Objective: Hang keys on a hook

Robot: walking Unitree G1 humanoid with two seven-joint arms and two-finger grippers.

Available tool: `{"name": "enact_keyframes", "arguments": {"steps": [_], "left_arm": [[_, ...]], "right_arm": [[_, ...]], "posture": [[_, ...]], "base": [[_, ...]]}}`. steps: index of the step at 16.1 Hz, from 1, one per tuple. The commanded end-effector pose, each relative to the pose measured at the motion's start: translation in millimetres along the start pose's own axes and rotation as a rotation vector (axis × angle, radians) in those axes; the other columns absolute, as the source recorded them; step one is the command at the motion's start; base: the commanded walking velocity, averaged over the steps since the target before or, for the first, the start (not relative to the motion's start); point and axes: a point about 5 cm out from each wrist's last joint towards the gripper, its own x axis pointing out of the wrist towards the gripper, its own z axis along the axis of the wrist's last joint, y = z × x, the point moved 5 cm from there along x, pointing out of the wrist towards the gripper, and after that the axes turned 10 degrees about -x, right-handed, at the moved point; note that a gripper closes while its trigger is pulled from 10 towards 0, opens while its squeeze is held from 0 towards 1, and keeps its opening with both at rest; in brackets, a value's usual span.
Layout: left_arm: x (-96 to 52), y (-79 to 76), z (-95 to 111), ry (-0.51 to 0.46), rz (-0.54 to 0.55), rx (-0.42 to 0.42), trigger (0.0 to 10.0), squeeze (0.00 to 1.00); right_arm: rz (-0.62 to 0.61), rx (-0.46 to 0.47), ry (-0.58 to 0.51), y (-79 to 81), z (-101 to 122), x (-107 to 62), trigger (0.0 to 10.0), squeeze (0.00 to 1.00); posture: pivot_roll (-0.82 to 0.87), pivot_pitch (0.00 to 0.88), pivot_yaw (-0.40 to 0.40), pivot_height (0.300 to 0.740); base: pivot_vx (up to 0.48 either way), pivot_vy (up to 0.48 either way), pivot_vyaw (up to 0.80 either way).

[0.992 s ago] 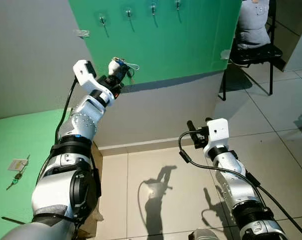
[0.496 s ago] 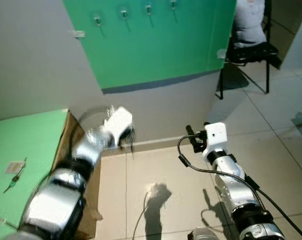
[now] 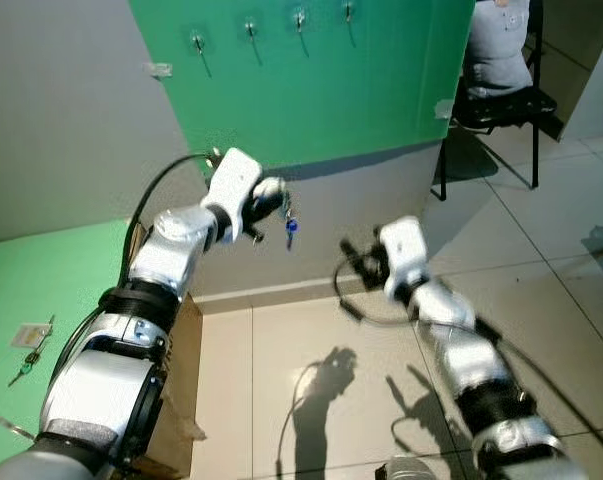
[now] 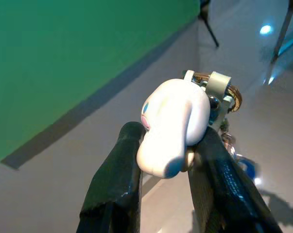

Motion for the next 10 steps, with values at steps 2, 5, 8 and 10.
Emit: {"name": "enact_keyframes", "arguments": {"steps": [2, 5, 8, 10], "left_arm": [[-2.6, -1.6, 27, -0.122, -0.038, -0.144, 0.0, 0.0], [-4.3, -4.3, 27, -0.139, -0.058, -0.217, 0.0, 0.0], [-4.6, -11.0, 33, -0.16, -0.091, -0.249, 0.0, 0.0], [-4.9, -12.0, 36, -0.165, -0.097, -0.256, 0.0, 0.0]], "right_arm": [[-0.012, 0.043, -0.033, -16.8, 19, 6.3, 10.0, 0.0], [-0.01, 0.047, -0.056, -27.6, 32, 10.1, 10.0, 0.0], [0.043, 0.029, -0.055, -18.4, 37, 16.1, 10.0, 0.0], [0.057, 0.022, -0.064, -14.6, 43, 20.3, 10.0, 0.0]], "posture": [[-0.25, 0.0, 0.161, 0.74], [-0.26, 0.0, 0.157, 0.74], [-0.25, 0.0, 0.158, 0.74], [-0.25, 0.003, 0.161, 0.74]], "base": [[0.0, 0.0, 0.0], [0.0, 0.0, 0.0], [0.0, 0.0, 0.0], [0.0, 0.0, 0.0]]}}
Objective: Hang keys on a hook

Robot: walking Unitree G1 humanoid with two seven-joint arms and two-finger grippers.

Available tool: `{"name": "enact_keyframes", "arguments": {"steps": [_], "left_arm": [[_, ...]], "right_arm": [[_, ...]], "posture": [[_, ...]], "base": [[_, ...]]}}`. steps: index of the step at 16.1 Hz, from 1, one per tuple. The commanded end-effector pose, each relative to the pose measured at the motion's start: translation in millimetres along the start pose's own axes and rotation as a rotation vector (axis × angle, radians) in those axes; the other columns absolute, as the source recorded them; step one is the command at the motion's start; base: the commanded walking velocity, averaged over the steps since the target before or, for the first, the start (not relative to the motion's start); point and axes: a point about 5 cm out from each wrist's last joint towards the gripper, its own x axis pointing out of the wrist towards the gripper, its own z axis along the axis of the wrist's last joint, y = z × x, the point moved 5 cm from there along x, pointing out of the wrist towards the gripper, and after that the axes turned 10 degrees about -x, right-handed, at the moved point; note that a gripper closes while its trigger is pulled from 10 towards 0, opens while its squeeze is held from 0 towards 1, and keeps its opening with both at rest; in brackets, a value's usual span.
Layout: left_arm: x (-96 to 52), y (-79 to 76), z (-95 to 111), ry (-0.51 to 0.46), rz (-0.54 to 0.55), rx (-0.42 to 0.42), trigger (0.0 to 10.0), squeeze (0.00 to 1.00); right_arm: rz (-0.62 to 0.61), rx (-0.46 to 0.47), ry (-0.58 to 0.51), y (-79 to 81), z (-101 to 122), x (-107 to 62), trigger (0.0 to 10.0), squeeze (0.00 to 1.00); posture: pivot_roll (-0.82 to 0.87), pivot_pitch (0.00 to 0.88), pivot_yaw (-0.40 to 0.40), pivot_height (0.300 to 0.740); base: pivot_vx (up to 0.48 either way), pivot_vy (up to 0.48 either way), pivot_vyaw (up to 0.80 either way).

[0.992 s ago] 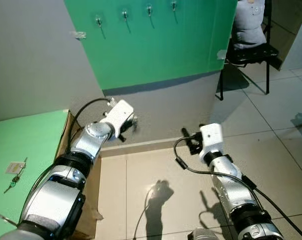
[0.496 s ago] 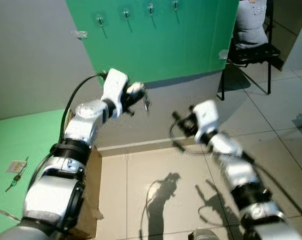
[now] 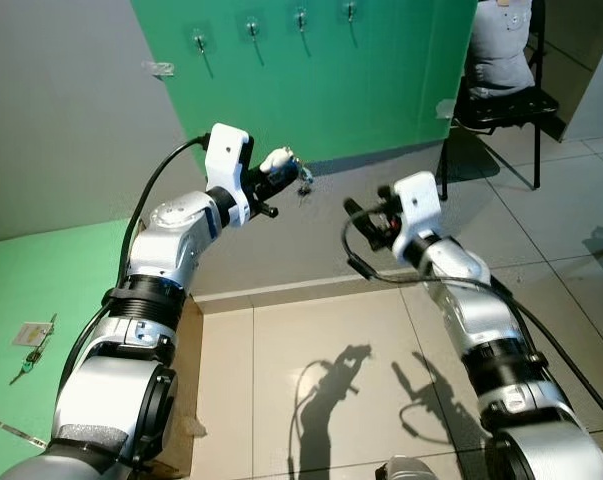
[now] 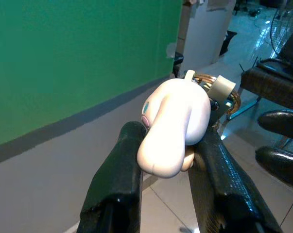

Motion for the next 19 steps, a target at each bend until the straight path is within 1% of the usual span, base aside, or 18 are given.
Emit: {"name": "enact_keyframes", "arguments": {"steps": [1, 3, 4, 5, 6, 7, 8, 9, 10, 12, 14, 18, 19], "left_arm": [[-1.9, -0.4, 9, -0.019, -0.006, -0.003, 0.0, 0.0], [-2.3, 0.8, 13, -0.023, 0.008, 0.023, 0.0, 0.0], [-3.0, 5.0, 18, -0.023, 0.042, 0.063, 0.0, 0.0], [-3.5, 6.8, 20, -0.023, 0.059, 0.085, 0.0, 0.0], [-4.5, 11.1, 26, -0.029, 0.096, 0.123, 0.0, 0.0], [-7.0, 20.4, 37, -0.073, 0.159, 0.15, 0.0, 0.0], [-10.2, 28.3, 45, -0.12, 0.206, 0.142, 0.0, 0.0], [-13.9, 36.9, 48, -0.144, 0.252, 0.131, 0.0, 0.0], [-15.1, 39.5, 48, -0.148, 0.264, 0.124, 0.0, 0.0], [-14.3, 37.2, 47, -0.143, 0.256, 0.127, 0.0, 0.0], [-11.8, 36.5, 47, -0.145, 0.259, 0.131, 0.0, 0.0], [-14.9, 46.2, 54, -0.15, 0.315, 0.156, 0.0, 0.0], [-15.9, 46.5, 58, -0.166, 0.322, 0.171, 0.0, 0.0]], "right_arm": [[0.041, -0.011, 0.0, 9.1, 5, 5.7, 10.0, 0.0], [0.043, -0.01, 0.003, 9.2, 4, 4.4, 10.0, 0.0], [0.042, -0.007, 0.012, 9.5, 0, 1.9, 10.0, 0.0], [0.043, 0.001, 0.018, 10.3, -2, 0.6, 10.0, 0.0], [0.042, 0.005, 0.032, 12.3, -7, -1.8, 10.0, 0.0], [-0.007, 0.028, 0.054, 10.8, -16, -5.8, 10.0, 0.0], [-0.08, 0.055, 0.075, 5.0, -24, -8.9, 10.0, 0.0], [-0.141, 0.064, 0.101, 0.5, -32, -13.4, 10.0, 0.0], [-0.153, 0.065, 0.11, 1.2, -36, -15.7, 10.0, 0.0], [-0.128, 0.043, 0.117, 9.6, -40, -19.4, 10.0, 0.0], [-0.12, 0.029, 0.12, 14.4, -41, -19.8, 10.0, 0.0], [-0.124, 0.034, 0.119, 16.5, -41, -19.6, 10.0, 0.0], [-0.13, 0.041, 0.117, 17.1, -41, -19.8, 10.0, 0.0]], "posture": [[-0.25, 0.003, 0.161, 0.74], [-0.25, 0.005, 0.162, 0.74], [-0.25, 0.005, 0.163, 0.74], [-0.24, 0.005, 0.163, 0.74], [-0.24, 0.004, 0.164, 0.74], [-0.24, 0.005, 0.167, 0.74], [-0.25, 0.006, 0.169, 0.74], [-0.25, 0.008, 0.169, 0.74], [-0.25, 0.009, 0.17, 0.74], [-0.25, 0.009, 0.171, 0.74], [-0.25, 0.01, 0.175, 0.74], [-0.25, 0.01, 0.18, 0.74], [-0.25, 0.01, 0.18, 0.74]], "base": [[0.0, 0.0, 0.0], [0.0, 0.0, 0.0], [0.0, 0.0, 0.0], [0.0, 0.0, 0.0], [0.0, 0.0, 0.0], [0.0, 0.0, 0.0], [0.0, 0.0, 0.0], [0.0, 0.0, 0.0], [0.0, 0.0, 0.0], [0.0, 0.0, 0.0], [0.0, 0.0, 0.0], [0.0, 0.0, 0.0], [0.0, 0.0, 0.0]]}}
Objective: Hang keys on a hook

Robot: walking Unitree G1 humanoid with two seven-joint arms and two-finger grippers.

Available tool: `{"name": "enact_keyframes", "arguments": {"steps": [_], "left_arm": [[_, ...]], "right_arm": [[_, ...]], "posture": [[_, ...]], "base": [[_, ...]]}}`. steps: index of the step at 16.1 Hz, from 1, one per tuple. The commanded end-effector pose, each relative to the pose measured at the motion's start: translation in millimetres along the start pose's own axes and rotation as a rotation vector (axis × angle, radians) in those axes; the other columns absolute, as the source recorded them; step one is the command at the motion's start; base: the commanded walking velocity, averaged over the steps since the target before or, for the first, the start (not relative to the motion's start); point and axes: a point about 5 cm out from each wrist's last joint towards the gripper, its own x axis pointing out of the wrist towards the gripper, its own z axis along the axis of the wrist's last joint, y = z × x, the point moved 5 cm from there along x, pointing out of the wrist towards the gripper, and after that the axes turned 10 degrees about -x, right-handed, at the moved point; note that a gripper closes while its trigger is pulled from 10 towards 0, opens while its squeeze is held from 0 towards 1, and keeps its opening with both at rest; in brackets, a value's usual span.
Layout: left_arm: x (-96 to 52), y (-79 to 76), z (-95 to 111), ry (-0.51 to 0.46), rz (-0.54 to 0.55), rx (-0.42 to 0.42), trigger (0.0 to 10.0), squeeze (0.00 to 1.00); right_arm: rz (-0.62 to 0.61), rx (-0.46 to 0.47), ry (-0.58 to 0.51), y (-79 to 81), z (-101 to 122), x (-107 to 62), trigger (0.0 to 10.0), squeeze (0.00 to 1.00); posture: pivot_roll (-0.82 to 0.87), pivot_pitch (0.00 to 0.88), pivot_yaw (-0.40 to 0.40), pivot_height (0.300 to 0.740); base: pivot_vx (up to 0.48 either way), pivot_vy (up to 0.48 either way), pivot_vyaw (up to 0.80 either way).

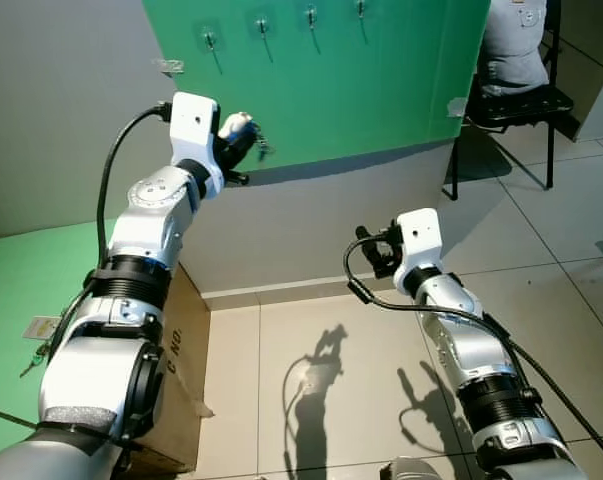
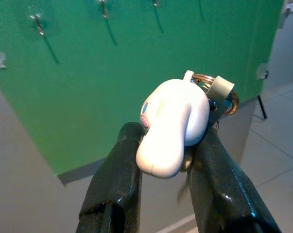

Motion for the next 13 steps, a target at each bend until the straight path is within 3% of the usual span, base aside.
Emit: {"name": "enact_keyframes", "arguments": {"steps": [1, 5, 7, 11, 13], "left_arm": [[-0.8, 6.0, 18, -0.058, 0.026, 0.041, 0.0, 0.0], [-7.5, 3.5, 26, -0.173, 0.061, 0.017, 0.0, 0.0], [-13.4, 2.2, 21, -0.201, 0.078, 0.002, 0.0, 0.0], [-18.2, -8.2, 39, -0.29, 0.052, 0.024, 0.0, 0.0], [-22.1, -4.6, 35, -0.299, 0.077, 0.012, 0.0, 0.0]], "right_arm": [[-0.008, 0.009, -0.023, 5.3, 5, 0.5, 10.0, 0.0], [-0.125, 0.02, -0.059, -4.8, 11, -2.2, 10.0, 0.0], [-0.112, 0.013, -0.05, -1.1, 6, -2.8, 10.0, 0.0], [-0.115, 0.009, -0.05, -5.3, 5, -1.4, 10.0, 0.0], [-0.111, 0.003, -0.054, -6.0, 6, -0.5, 10.0, 0.0]], "posture": [[-0.24, 0.01, 0.181, 0.74], [-0.24, 0.008, 0.181, 0.74], [-0.23, 0.007, 0.176, 0.74], [-0.23, 0.0, 0.167, 0.74], [-0.23, 0.0, 0.161, 0.74]], "base": [[0.0, 0.0, 0.0], [0.07, 0.0, 0.0], [0.446, 0.0, 0.0], [0.446, 0.0, 0.0], [0.448, 0.0, 0.0]]}}
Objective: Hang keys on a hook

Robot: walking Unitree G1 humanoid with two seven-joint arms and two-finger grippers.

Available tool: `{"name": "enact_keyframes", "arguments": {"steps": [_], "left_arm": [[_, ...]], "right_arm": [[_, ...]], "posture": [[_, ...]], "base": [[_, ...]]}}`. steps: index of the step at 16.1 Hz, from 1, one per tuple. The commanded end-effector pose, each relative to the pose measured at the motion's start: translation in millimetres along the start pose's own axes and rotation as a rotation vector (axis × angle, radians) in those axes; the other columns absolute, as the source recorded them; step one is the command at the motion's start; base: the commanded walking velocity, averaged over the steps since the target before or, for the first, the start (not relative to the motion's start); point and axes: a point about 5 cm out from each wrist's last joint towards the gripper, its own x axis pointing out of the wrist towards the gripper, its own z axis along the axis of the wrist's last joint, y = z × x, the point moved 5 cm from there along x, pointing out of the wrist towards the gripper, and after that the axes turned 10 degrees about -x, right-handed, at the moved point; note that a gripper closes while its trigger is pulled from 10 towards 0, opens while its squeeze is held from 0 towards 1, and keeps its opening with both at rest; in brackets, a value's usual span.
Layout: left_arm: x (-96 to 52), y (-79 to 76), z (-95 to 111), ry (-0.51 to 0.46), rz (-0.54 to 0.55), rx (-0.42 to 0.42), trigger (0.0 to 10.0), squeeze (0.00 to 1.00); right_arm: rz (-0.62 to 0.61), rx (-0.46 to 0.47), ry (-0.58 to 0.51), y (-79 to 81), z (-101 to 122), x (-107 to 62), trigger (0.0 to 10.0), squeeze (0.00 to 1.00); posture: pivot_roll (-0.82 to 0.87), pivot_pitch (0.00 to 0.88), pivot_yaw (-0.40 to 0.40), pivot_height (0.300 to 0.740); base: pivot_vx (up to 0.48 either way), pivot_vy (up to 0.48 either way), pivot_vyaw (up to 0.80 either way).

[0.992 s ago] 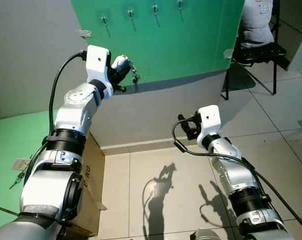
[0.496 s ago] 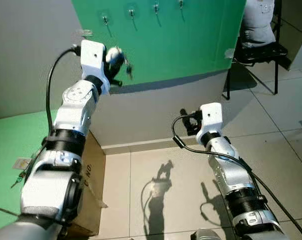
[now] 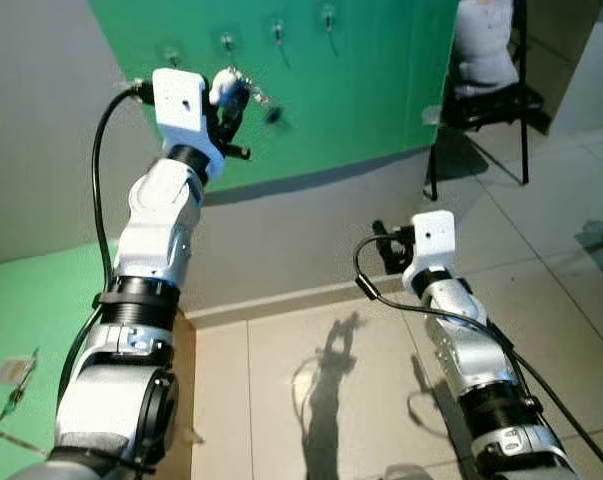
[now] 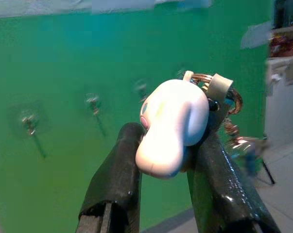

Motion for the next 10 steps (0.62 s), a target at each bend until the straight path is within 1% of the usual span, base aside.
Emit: {"name": "enact_keyframes", "arguments": {"steps": [1, 2, 3, 4, 6, 8, 9, 10], "left_arm": [[-8.0, 14.7, -4, 0.002, 0.05, -0.003, 0.0, 0.0], [-13.8, 16.7, -12, 0.006, 0.066, -0.018, 0.0, 0.0], [-19.0, 19.5, -20, 0.023, 0.083, -0.012, 0.0, 0.0], [-23.2, 19.3, -23, 0.029, 0.086, -0.012, 0.0, 0.0], [-25.4, 13.5, -22, 0.019, 0.061, 0.004, 0.0, 0.0], [-25.6, 11.8, -21, 0.019, 0.051, 0.009, 0.0, 0.0], [-28.5, 13.3, -28, 0.052, 0.046, 0.036, 0.0, 0.0], [-30.4, 13.8, -30, 0.058, 0.044, 0.035, 0.0, 0.0]], "right_arm": [[0.026, 0.001, -0.03, 7.7, 9, 4.3, 10.0, 0.0], [0.032, -0.003, -0.03, 8.1, 8, 3.4, 10.0, 0.0], [0.035, -0.005, -0.026, 7.9, 6, 2.8, 10.0, 0.0], [0.037, -0.006, -0.022, 7.8, 5, 2.6, 10.0, 0.0], [0.045, -0.008, -0.018, 8.7, 3, 2.8, 10.0, 0.0], [0.05, -0.007, -0.018, 10.1, 3, 3.5, 10.0, 0.0], [0.058, -0.002, -0.02, 12.0, 4, 4.5, 10.0, 0.0], [0.059, -0.002, -0.02, 12.3, 4, 4.5, 10.0, 0.0]], "posture": [[-0.23, 0.0, 0.159, 0.74], [-0.23, 0.0, 0.158, 0.74], [-0.23, 0.0, 0.155, 0.74], [-0.23, 0.0, 0.153, 0.74], [-0.22, 0.0, 0.149, 0.74], [-0.22, 0.0, 0.148, 0.74], [-0.22, 0.0, 0.148, 0.74], [-0.22, 0.0, 0.148, 0.74]], "base": [[0.45, 0.0, 0.0], [0.45, 0.0, 0.0], [0.446, 0.0, 0.0], [0.446, 0.0, 0.0], [0.446, 0.0, 0.0], [0.45, 0.0, 0.0], [0.45, 0.0, 0.0], [0.45, 0.0, 0.0]]}}
